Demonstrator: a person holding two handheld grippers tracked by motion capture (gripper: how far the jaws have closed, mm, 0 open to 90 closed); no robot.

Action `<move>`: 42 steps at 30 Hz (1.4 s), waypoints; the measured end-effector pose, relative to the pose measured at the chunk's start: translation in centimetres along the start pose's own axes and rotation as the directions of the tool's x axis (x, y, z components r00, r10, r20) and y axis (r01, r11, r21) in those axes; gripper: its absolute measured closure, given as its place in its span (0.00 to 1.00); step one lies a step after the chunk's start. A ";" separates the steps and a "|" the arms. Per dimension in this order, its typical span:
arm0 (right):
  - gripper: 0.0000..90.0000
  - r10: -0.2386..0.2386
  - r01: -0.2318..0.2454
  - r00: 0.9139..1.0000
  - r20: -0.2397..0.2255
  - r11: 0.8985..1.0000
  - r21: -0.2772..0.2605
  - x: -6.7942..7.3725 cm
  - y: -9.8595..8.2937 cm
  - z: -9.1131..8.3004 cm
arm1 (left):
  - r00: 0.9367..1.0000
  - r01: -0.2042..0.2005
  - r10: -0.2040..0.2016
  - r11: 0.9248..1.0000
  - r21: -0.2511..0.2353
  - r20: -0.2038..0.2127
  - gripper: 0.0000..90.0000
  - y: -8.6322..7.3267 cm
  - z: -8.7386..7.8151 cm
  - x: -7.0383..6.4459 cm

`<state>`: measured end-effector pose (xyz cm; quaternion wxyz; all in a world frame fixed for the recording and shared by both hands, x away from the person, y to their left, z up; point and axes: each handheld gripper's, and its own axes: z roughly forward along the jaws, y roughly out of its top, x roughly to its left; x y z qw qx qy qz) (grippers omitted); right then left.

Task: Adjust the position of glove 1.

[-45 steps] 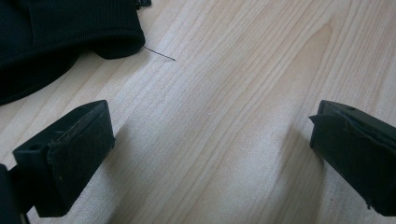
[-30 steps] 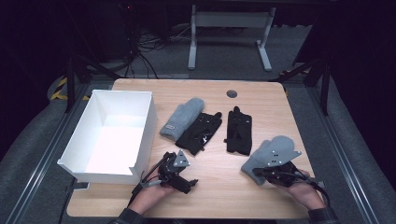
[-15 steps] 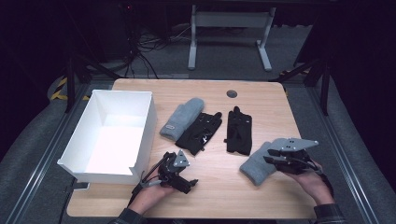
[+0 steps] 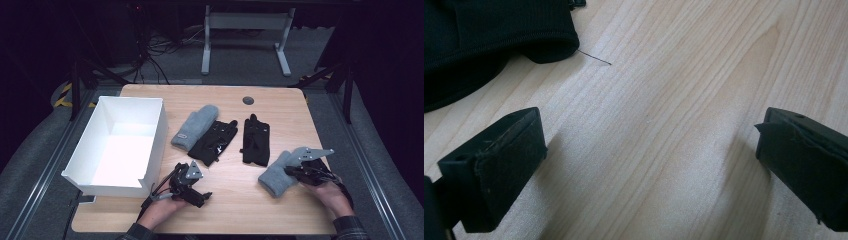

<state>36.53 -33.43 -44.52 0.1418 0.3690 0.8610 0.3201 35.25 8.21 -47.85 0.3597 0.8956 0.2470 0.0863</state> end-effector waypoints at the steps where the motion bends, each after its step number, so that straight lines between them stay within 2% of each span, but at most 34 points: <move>1: 0.98 0.002 -0.002 1.000 0.000 1.000 -0.008 0.0 0.0 -0.1 | 1.000 0.000 0.000 1.000 0.000 0.000 0.00 0.0 0.0 0.0; 5: 0.99 0.006 -0.006 1.000 -0.003 0.999 -0.046 0.2 0.4 -1.0 | 1.000 0.000 0.000 1.000 0.001 0.000 0.00 0.0 0.0 0.0; 10: 0.99 -0.005 0.004 1.000 -0.007 0.996 -0.085 1.1 1.0 -2.0 | 1.000 0.000 0.000 1.000 0.001 0.000 0.00 0.0 0.0 0.0; 22: 1.00 -0.061 0.050 0.996 -0.066 0.986 -0.158 4.8 3.7 -2.7 | 1.000 0.000 0.000 1.000 0.000 0.000 0.00 0.0 0.0 0.0; 25: 1.00 -0.081 0.065 0.993 -0.090 0.983 -0.172 6.0 4.5 -2.4 | 1.000 0.000 0.000 1.000 0.000 0.001 0.00 0.0 0.0 0.0; 27: 1.00 -0.086 0.069 0.992 -0.093 0.983 -0.172 6.3 4.7 -2.3 | 1.000 -0.001 0.001 1.000 0.001 0.001 0.00 0.0 0.0 0.0; 32: 1.00 -0.127 0.104 0.983 -0.129 0.980 -0.172 8.6 6.0 -1.0 | 1.000 0.000 0.000 1.000 0.001 0.000 0.00 0.0 0.0 0.0; 39: 0.99 -0.186 0.164 0.968 -0.171 0.977 -0.132 11.8 7.1 1.4 | 1.000 -0.001 0.001 1.000 0.002 0.000 0.00 0.0 0.0 0.0; 42: 0.99 -0.197 0.177 0.963 -0.183 0.977 -0.120 12.4 7.2 2.0 | 1.000 -0.001 0.001 1.000 0.002 0.000 0.00 0.0 0.0 0.0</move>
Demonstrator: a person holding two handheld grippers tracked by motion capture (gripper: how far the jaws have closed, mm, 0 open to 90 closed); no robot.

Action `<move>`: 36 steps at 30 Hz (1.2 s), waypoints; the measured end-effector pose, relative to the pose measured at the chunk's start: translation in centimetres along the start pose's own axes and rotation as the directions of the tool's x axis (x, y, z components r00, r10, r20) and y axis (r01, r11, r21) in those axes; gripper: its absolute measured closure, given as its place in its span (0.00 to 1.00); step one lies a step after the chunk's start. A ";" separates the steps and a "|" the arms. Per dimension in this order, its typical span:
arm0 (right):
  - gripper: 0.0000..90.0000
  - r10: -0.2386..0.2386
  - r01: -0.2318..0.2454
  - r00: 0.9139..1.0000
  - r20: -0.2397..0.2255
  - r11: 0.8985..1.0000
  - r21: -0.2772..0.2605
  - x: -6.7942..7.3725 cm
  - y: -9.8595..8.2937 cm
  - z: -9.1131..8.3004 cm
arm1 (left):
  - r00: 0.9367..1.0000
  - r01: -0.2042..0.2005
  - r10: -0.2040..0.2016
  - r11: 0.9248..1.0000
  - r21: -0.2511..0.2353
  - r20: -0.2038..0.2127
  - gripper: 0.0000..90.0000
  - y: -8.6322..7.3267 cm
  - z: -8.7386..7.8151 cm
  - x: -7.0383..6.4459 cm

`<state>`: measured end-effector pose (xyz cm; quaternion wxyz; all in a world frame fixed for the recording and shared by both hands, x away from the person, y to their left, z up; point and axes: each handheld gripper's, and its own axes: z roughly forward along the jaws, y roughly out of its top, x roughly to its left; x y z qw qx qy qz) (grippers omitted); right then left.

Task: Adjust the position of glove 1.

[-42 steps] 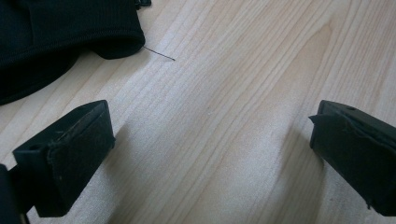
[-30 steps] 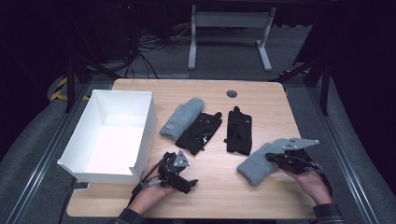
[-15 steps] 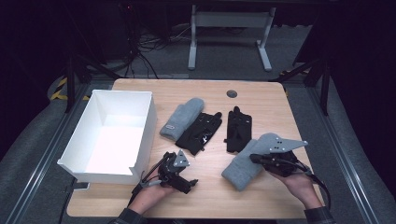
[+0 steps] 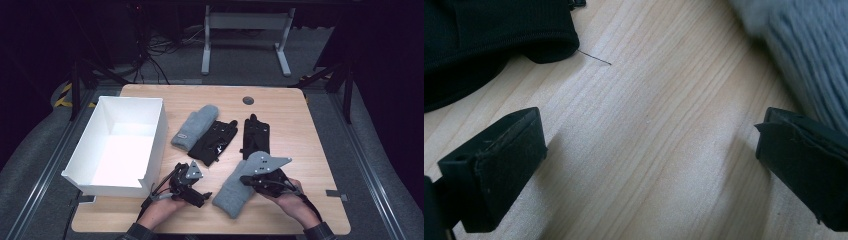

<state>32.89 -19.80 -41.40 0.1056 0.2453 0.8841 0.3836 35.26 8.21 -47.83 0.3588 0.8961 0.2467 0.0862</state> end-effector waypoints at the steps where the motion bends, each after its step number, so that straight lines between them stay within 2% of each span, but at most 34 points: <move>1: 0.99 -0.005 0.005 1.000 -0.006 1.000 0.013 0.2 -0.1 0.7 | 1.000 0.000 0.000 1.000 0.000 0.000 0.00 0.0 0.0 0.0; 4: 0.89 -0.009 0.009 1.000 -0.010 0.999 0.035 0.2 -0.5 1.4 | 1.000 0.000 0.000 1.000 0.000 0.000 0.00 0.0 0.0 0.0; 5: 0.85 -0.004 0.004 1.000 -0.014 1.000 0.024 0.0 -0.5 1.3 | 1.000 0.000 0.000 1.000 0.000 0.000 0.00 0.0 0.0 0.0; 8: 0.84 0.007 -0.007 1.000 0.002 1.000 -0.016 -0.9 -0.5 0.3 | 1.000 0.000 0.000 1.000 0.000 0.000 0.00 0.0 0.0 0.0; 11: 0.91 0.039 -0.036 0.998 0.058 0.999 -0.038 -3.1 -0.7 -0.8 | 1.000 0.002 -0.002 1.000 0.000 -0.003 0.00 0.0 0.0 0.0; 14: 0.98 0.081 -0.076 0.991 0.102 0.996 -0.054 -5.5 -1.0 -1.3 | 1.000 -0.001 0.001 1.000 0.003 0.000 0.00 0.0 -0.1 0.0; 17: 0.99 0.094 -0.090 0.987 0.133 0.995 -0.037 -7.2 -1.2 -0.8 | 1.000 -0.002 0.002 1.000 0.003 0.002 0.00 -0.1 -0.1 -0.1; 20: 1.00 0.090 -0.092 0.985 0.145 0.996 0.006 -8.3 -1.4 0.2 | 1.000 -0.001 0.001 1.000 -0.002 0.002 0.00 -0.1 -0.1 -0.1; 24: 1.00 0.068 -0.079 0.989 0.134 0.994 0.076 -8.2 -1.9 1.0 | 1.000 -0.001 0.001 1.000 -0.002 0.001 0.00 -0.2 -0.1 -0.1; 27: 1.00 0.061 -0.075 0.988 0.139 0.992 0.100 -8.0 -2.2 0.9 | 1.000 0.000 0.000 1.000 -0.002 0.001 0.00 -0.2 -0.1 -0.1; 36: 1.00 0.075 -0.095 0.986 0.148 0.986 0.135 -7.3 -4.1 -0.8 | 1.000 -0.001 0.001 1.000 -0.002 0.000 0.00 -0.2 -0.1 -0.1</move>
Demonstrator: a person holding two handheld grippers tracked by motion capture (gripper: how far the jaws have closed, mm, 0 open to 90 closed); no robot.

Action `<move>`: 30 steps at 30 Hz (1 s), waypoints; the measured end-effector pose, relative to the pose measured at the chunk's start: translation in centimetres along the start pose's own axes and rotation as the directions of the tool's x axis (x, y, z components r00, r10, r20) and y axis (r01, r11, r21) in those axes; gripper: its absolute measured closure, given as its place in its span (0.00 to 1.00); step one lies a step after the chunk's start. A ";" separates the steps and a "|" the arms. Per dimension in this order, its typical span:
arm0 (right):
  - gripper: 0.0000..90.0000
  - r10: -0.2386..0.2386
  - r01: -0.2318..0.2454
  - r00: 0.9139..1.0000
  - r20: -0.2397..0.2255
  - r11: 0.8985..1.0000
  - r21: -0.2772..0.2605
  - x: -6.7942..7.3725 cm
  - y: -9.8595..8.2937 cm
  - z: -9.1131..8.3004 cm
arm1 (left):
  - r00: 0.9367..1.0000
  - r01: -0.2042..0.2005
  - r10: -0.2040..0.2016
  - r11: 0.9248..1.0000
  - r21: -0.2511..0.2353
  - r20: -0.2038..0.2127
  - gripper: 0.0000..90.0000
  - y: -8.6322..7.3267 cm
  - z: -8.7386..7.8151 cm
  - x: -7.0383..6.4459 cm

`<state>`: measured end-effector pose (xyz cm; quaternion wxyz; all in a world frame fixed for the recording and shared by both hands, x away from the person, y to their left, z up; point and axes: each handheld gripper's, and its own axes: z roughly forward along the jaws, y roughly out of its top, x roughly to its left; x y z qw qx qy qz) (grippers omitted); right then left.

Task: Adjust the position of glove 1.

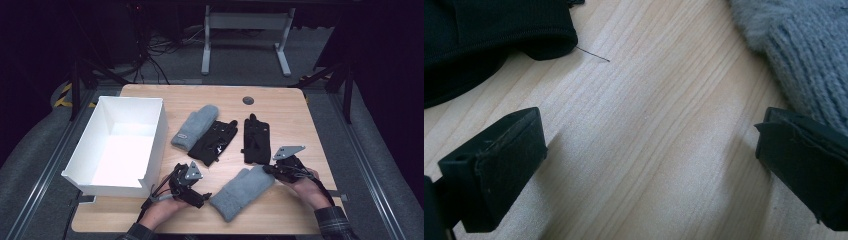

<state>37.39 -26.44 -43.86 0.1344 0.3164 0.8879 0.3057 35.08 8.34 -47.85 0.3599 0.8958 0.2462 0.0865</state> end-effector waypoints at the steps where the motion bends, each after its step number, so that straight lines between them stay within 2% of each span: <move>1: 1.00 0.005 -0.005 1.000 -0.004 1.000 -0.008 0.1 -0.5 -0.4 | 1.000 0.000 0.000 1.000 0.000 0.001 0.00 0.0 0.0 0.0; 5: 0.99 0.019 -0.019 1.000 -0.004 1.000 -0.025 0.2 -1.1 -0.9 | 1.000 0.000 0.000 1.000 0.000 0.000 0.00 0.0 0.0 0.0; 7: 0.89 0.045 -0.044 0.999 0.006 0.996 -0.076 -0.1 -1.3 -1.6 | 1.000 0.000 0.000 1.000 0.000 0.001 0.00 0.0 0.0 0.0; 9: 0.82 0.065 -0.062 0.997 0.028 0.993 -0.104 -0.5 -1.4 -2.2 | 1.000 0.000 0.000 1.000 0.000 0.001 0.00 0.0 0.0 0.0; 10: 0.82 0.065 -0.062 0.997 0.028 0.993 -0.104 -0.5 -1.4 -2.2 | 1.000 0.000 0.000 1.000 0.000 0.001 0.00 0.0 0.0 0.0; 11: 0.71 0.090 -0.083 0.994 0.055 0.989 -0.122 -1.1 -1.9 -2.6 | 1.000 0.000 0.000 1.000 0.000 0.001 0.00 0.0 0.0 0.0; 13: 0.68 0.103 -0.094 0.993 0.062 0.987 -0.130 -1.3 -2.1 -2.7 | 1.000 0.000 0.000 1.000 0.000 0.001 0.00 0.0 0.0 0.0; 14: 0.63 0.125 -0.116 0.990 0.060 0.984 -0.136 -1.7 -2.5 -2.8 | 1.000 0.001 -0.001 1.000 0.000 0.001 0.00 0.0 0.0 0.0; 15: 0.55 0.151 -0.139 0.985 0.078 0.980 -0.140 -2.3 -3.2 -2.9 | 1.000 0.001 -0.001 1.000 0.000 0.000 0.00 0.0 0.0 0.0; 16: 0.55 0.151 -0.139 0.985 0.078 0.980 -0.140 -2.3 -3.2 -2.9 | 1.000 0.001 -0.001 1.000 0.000 0.000 0.00 0.0 0.0 0.0; 18: 0.48 0.172 -0.158 0.981 0.093 0.977 -0.143 -2.9 -4.0 -3.0 | 1.000 0.001 -0.001 1.000 0.000 0.000 0.00 0.0 0.0 0.0; 19: 0.43 0.198 -0.183 0.974 0.105 0.973 -0.138 -3.6 -4.8 -3.0 | 1.000 0.001 -0.001 1.000 0.000 0.000 0.00 0.0 0.0 0.0; 21: 0.42 0.205 -0.188 0.973 0.109 0.972 -0.144 -3.8 -5.2 -3.0 | 1.000 0.001 -0.001 1.000 0.004 0.000 0.00 0.0 0.0 0.0; 25: 0.34 0.225 -0.208 0.965 0.131 0.969 -0.131 -4.5 -6.3 -2.6 | 1.000 0.010 -0.009 0.999 0.049 -0.009 0.00 0.5 -0.1 0.0; 30: 0.28 0.204 -0.187 0.968 0.147 0.975 -0.122 -4.5 -6.9 -2.2 | 1.000 0.021 -0.020 0.997 0.076 -0.022 0.00 0.8 -0.2 0.1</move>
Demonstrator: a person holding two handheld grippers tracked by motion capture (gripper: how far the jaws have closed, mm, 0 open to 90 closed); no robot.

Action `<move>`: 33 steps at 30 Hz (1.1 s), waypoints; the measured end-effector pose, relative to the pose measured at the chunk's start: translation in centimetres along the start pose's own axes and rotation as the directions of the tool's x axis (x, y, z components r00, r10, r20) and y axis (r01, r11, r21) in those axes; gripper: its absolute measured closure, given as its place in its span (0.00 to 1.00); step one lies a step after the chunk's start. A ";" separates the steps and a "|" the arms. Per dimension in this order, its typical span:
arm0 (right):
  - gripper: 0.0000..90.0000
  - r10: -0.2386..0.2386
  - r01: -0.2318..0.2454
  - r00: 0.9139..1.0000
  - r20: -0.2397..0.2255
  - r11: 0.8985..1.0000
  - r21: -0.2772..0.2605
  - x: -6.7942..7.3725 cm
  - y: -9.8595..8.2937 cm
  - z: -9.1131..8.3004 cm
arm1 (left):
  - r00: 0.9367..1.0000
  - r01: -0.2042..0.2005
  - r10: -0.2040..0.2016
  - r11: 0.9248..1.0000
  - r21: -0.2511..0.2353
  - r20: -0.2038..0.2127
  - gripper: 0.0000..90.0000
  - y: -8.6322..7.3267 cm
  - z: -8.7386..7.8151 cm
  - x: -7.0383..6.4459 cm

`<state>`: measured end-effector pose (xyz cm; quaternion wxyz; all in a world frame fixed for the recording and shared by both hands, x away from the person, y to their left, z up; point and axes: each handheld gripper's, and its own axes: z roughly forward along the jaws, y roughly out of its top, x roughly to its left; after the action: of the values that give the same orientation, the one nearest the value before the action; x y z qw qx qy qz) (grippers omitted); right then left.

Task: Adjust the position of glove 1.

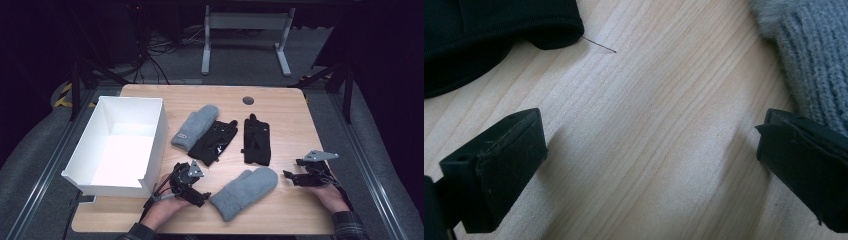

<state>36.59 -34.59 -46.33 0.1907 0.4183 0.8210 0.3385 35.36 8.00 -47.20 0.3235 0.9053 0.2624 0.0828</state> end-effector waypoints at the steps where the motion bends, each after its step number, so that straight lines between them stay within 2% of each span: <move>1: 0.28 0.002 -0.002 1.000 0.000 1.000 -0.005 0.0 0.0 0.0 | 1.000 0.006 -0.006 1.000 0.003 -0.003 0.00 0.0 0.0 0.0; 4: 0.22 0.002 -0.002 1.000 0.004 0.999 -0.040 -0.2 -0.5 0.2 | 1.000 0.025 -0.025 1.000 0.013 -0.007 0.00 0.0 -0.2 0.2; 15: 0.20 0.003 -0.003 1.000 0.001 0.999 -0.037 -0.3 -0.5 0.3 | 0.995 0.071 -0.074 0.996 -0.047 -0.062 0.01 1.4 -1.6 0.8; 18: 0.18 0.005 -0.005 1.000 0.005 0.999 -0.034 -0.3 -0.4 0.3 | 0.993 0.101 -0.105 0.993 -0.066 -0.062 0.03 1.8 -1.9 1.0; 23: 0.17 0.006 -0.006 1.000 0.008 0.999 -0.033 -0.4 -0.4 0.3 | 0.991 0.099 -0.105 0.993 -0.069 -0.086 0.03 2.9 -1.9 1.2; 26: 0.17 0.006 -0.005 1.000 0.006 0.999 -0.032 -0.4 -0.4 0.3 | 0.988 0.126 -0.131 0.990 -0.061 -0.083 0.03 3.5 -1.9 1.6; 31: 0.17 0.005 -0.005 1.000 0.006 0.999 -0.032 -0.4 -0.4 0.3 | 0.984 0.149 -0.156 0.985 -0.081 -0.085 0.03 4.7 -1.5 2.3; 33: 0.17 0.005 -0.005 1.000 0.006 0.999 -0.032 -0.4 -0.4 0.3 | 0.983 0.152 -0.158 0.986 -0.071 -0.090 0.03 5.2 -1.3 2.7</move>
<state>36.74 -34.95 -46.82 0.1990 0.4183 0.8139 0.3507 39.41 6.71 -43.02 0.3448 0.8664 0.3445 0.1088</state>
